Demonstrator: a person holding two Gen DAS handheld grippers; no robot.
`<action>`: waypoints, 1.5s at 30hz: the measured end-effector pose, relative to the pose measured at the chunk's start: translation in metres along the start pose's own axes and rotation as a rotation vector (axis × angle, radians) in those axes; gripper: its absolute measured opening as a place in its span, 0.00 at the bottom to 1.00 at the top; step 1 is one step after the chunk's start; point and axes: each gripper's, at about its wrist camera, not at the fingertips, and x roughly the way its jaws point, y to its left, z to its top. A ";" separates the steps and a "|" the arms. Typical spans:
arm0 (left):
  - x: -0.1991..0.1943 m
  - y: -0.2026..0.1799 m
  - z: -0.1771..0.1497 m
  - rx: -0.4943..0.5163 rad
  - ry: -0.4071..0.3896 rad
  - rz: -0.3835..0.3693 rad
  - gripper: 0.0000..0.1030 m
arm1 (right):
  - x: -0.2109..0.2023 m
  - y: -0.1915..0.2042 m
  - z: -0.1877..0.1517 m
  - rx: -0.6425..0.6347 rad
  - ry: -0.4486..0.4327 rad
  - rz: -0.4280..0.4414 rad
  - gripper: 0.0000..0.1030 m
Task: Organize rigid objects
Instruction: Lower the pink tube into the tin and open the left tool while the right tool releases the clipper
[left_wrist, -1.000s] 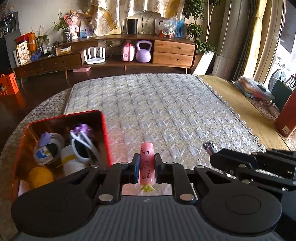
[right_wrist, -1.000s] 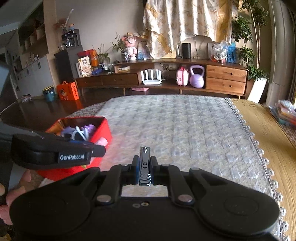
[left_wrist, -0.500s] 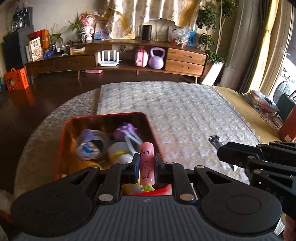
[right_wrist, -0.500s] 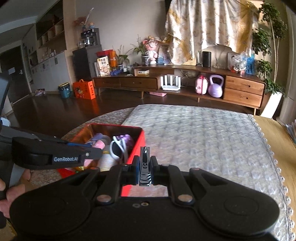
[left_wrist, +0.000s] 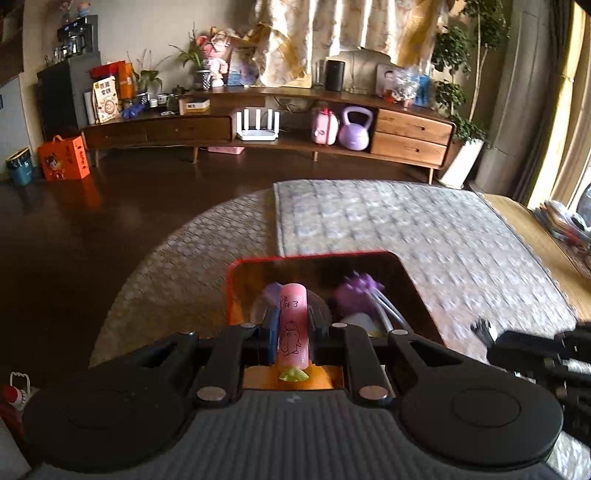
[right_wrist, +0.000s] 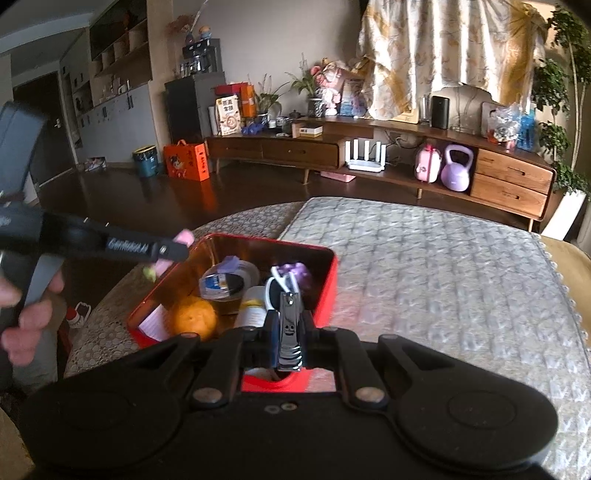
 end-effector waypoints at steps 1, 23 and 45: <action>0.004 0.004 0.002 -0.004 -0.002 0.000 0.15 | 0.002 0.003 -0.001 -0.004 0.004 0.006 0.10; 0.085 -0.004 0.012 0.002 0.085 -0.067 0.16 | 0.068 0.055 -0.005 -0.156 0.095 0.051 0.10; 0.076 -0.001 0.001 -0.025 0.117 -0.085 0.16 | 0.039 0.043 -0.002 -0.055 0.069 0.077 0.30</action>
